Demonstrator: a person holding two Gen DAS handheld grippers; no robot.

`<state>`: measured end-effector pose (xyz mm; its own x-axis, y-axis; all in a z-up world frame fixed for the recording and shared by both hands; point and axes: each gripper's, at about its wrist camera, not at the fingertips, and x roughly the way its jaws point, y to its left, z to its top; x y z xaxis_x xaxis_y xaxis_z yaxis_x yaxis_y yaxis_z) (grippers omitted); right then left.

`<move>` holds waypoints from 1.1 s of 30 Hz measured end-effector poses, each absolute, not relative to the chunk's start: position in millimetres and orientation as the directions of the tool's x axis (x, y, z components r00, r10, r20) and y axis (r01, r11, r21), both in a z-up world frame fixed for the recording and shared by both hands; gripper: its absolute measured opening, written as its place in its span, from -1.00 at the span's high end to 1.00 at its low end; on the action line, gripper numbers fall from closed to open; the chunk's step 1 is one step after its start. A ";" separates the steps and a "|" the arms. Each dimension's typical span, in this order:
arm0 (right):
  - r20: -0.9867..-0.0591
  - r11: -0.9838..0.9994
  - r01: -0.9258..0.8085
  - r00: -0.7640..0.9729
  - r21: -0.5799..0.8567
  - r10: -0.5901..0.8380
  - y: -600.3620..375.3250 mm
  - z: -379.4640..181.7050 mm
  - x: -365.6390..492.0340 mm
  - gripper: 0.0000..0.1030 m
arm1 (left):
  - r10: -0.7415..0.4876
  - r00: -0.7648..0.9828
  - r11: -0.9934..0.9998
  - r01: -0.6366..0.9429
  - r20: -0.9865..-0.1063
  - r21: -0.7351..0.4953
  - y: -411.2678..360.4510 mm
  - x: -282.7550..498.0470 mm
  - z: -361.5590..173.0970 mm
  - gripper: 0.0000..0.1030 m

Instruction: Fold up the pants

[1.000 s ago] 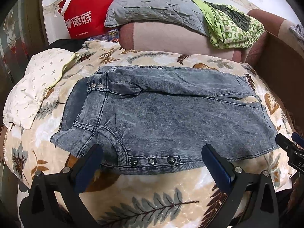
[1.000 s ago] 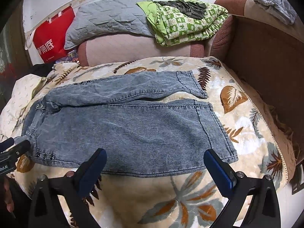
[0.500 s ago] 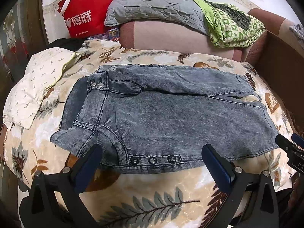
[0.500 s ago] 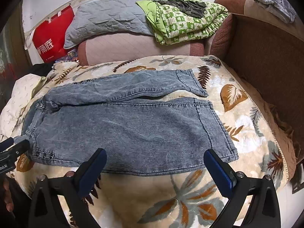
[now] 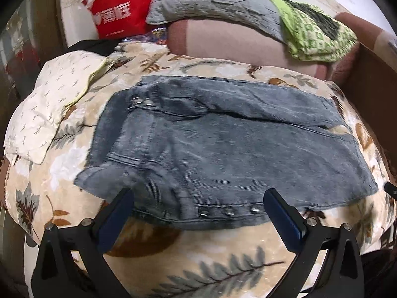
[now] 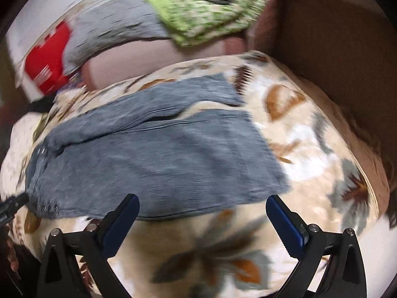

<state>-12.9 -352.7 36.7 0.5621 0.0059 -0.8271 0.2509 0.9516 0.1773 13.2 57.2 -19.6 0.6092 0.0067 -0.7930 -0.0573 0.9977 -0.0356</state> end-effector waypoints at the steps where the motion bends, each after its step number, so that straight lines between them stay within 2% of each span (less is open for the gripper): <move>1: -0.835 0.935 0.282 0.549 0.216 0.027 -367.6 33.0 -13.3 -1.00 | 0.017 0.602 0.996 -0.079 -0.798 -0.039 67.3 15.7 -21.7 -1.00; 4: -0.842 0.852 0.384 0.527 0.356 0.114 -418.1 18.9 -13.6 -1.00 | 0.046 0.578 0.985 -0.162 -0.815 -0.059 102.4 20.0 -27.0 -1.00; 7: -0.838 0.794 0.434 0.520 0.427 0.166 -442.8 9.0 -9.7 -1.00 | 0.051 0.555 0.962 -0.250 -0.830 -0.108 139.5 18.1 -32.4 -1.00; 14: -0.834 0.743 0.472 0.511 0.474 0.207 -451.9 -3.6 -1.9 -0.99 | 0.085 0.558 0.950 -0.296 -0.825 -0.102 163.9 6.6 -35.5 -1.00; 17: -0.828 0.717 0.483 0.509 0.503 0.237 -453.9 -12.3 1.7 -0.89 | 0.055 0.564 0.940 -0.306 -0.824 -0.147 168.9 1.4 -35.7 -1.00; 21: -0.823 0.685 0.506 0.507 0.525 0.256 -458.8 -25.6 8.5 -0.54 | 0.031 0.537 0.884 -0.408 -0.843 -0.227 196.4 -4.3 -44.2 -1.00; 25: -0.829 0.672 0.529 0.505 0.518 0.242 -463.5 -32.1 17.3 -0.46 | 0.029 0.525 0.800 -0.522 -0.851 -0.295 227.5 -10.4 -50.8 -1.00; 27: -0.832 0.671 0.537 0.505 0.512 0.230 -464.8 -32.3 19.4 -0.39 | -0.015 0.506 0.753 -0.562 -0.862 -0.343 241.2 -7.3 -61.2 -0.97; 28: -0.833 0.670 0.541 0.507 0.509 0.223 -465.4 -32.4 20.3 -0.29 | -0.043 0.506 0.738 -0.565 -0.861 -0.369 244.1 -4.5 -64.9 -0.94; 29: -0.834 0.668 0.545 0.506 0.506 0.218 -466.0 -32.7 21.1 -0.21 | -0.057 0.506 0.730 -0.568 -0.861 -0.381 244.5 -1.7 -66.6 -0.80; 30: -0.841 0.667 0.555 0.499 0.497 0.212 -466.4 -33.5 22.1 -0.04 | -0.070 0.504 0.722 -0.570 -0.861 -0.393 244.8 2.3 -68.1 -0.68; 33: -0.849 0.673 0.559 0.488 0.484 0.204 -467.0 -34.8 23.9 0.07 | -0.079 0.512 0.730 -0.555 -0.855 -0.399 237.3 12.6 -66.4 -0.64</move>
<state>23.9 -467.0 -34.8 0.4882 0.2041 -0.8485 0.5591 0.6734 0.4837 12.6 237.3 -66.4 0.5118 -0.0789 -0.8554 -0.5545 0.7302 -0.3991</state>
